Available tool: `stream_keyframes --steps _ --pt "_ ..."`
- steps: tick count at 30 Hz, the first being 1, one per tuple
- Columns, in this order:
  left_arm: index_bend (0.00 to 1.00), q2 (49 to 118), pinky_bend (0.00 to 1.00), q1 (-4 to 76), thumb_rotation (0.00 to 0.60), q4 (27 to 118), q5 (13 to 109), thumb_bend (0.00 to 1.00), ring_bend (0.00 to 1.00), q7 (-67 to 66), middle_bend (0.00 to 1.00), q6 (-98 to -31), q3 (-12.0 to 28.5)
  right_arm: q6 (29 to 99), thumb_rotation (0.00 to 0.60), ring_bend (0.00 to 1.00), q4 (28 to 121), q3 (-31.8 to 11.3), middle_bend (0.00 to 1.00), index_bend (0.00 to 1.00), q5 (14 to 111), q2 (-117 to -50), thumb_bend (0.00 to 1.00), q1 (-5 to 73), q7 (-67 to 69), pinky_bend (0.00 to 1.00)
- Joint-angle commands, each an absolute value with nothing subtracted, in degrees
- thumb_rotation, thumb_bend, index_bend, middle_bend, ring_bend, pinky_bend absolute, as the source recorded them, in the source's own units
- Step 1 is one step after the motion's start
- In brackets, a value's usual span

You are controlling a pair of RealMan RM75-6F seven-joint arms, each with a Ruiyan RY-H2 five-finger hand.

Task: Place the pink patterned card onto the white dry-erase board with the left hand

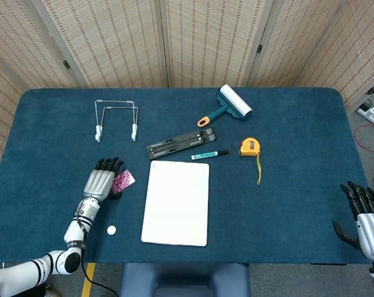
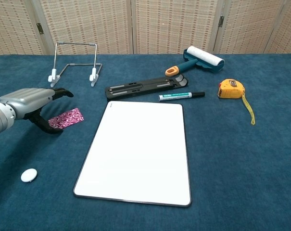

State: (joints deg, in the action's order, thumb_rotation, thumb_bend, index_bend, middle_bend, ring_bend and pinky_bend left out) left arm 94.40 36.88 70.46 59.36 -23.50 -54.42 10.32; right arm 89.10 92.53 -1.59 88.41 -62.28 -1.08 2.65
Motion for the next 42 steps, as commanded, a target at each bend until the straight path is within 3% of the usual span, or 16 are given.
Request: stream_keyframes --steps 1,7,17,42 --pt "0.12 94.28 0.0 36.95 0.6 69.09 57.6 0.27 0.07 -23.34 0.06 -53.82 11.04 89.21 0.6 0.05 92.46 -1.56 0.08 0.07 88.45 -62.27 0.36 -1.16 2.73 0.0" --pt "0.14 93.57 0.0 36.93 0.6 67.96 54.88 0.27 0.07 -22.47 0.06 -53.02 12.25 89.62 0.6 0.05 92.41 -1.51 0.08 0.07 88.57 -62.2 0.36 -1.44 2.9 0.0" --pt "0.24 91.09 0.0 37.5 0.6 73.43 55.79 0.29 0.07 -21.56 0.06 -52.17 11.68 89.83 0.6 0.05 91.99 -1.54 0.08 0.07 88.62 -62.34 0.36 -1.61 3.26 0.0" --pt "0.34 92.85 0.0 41.0 0.6 70.96 48.61 0.32 0.07 -25.82 0.06 -50.42 11.34 89.31 0.6 0.05 90.65 -1.67 0.08 0.07 87.77 -62.62 0.36 -1.87 4.54 0.0"
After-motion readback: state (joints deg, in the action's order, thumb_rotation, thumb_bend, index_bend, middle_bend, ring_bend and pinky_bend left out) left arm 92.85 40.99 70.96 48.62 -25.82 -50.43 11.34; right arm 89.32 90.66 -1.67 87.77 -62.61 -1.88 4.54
